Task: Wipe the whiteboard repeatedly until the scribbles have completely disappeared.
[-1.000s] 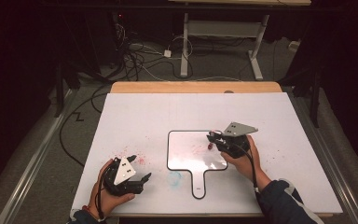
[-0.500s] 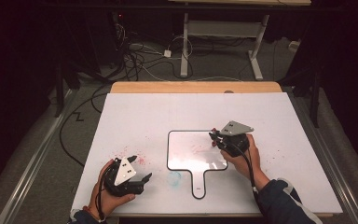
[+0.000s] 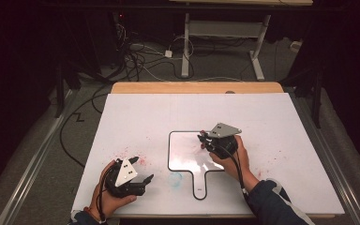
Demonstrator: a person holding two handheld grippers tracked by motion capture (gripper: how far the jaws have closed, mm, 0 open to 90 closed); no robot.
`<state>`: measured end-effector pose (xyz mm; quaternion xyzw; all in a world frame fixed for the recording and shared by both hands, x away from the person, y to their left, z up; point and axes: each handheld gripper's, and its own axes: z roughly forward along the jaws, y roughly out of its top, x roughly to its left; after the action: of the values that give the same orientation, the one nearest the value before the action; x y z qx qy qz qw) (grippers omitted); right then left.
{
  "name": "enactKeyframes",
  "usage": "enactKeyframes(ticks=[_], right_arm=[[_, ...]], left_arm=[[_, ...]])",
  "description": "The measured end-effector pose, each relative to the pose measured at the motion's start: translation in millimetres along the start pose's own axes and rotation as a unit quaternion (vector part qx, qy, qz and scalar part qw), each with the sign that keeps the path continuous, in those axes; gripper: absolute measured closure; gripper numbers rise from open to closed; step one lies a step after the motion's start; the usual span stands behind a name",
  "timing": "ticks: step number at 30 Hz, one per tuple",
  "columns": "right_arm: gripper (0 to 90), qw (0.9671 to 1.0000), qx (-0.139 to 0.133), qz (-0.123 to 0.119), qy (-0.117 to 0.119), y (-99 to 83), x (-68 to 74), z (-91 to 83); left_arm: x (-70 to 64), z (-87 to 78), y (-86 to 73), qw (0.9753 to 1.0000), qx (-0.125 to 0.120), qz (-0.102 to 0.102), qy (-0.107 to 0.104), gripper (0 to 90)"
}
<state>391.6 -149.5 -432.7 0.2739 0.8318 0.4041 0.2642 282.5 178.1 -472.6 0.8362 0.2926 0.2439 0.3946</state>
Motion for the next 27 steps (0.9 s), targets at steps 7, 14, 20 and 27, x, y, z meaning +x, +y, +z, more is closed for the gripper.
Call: enactKeyframes(ticks=[7,14,20,27], right_arm=[[81.6,0.9997,-0.001,0.020,0.013,-1.2,-1.6,-2.4],[81.7,0.9998,0.008,0.011,-0.011,-3.7,-5.5,-6.4],[81.6,0.9990,0.009,0.026,-0.036,-11.8,-18.8,-12.4],[81.6,0.9982,-0.024,0.039,0.038,-4.6,7.6,-1.4]], left_arm=[[-0.8,1.1,0.7,1.0000,0.001,0.001,-0.004,21.0],[-1.4,-0.2,0.6,1.0000,-0.003,-0.001,-0.009,20.8],[-1.1,0.4,0.6,0.9999,-0.001,-0.001,-0.011,20.9],[-2.1,2.1,1.3,0.9999,0.002,0.001,-0.014,20.9]])
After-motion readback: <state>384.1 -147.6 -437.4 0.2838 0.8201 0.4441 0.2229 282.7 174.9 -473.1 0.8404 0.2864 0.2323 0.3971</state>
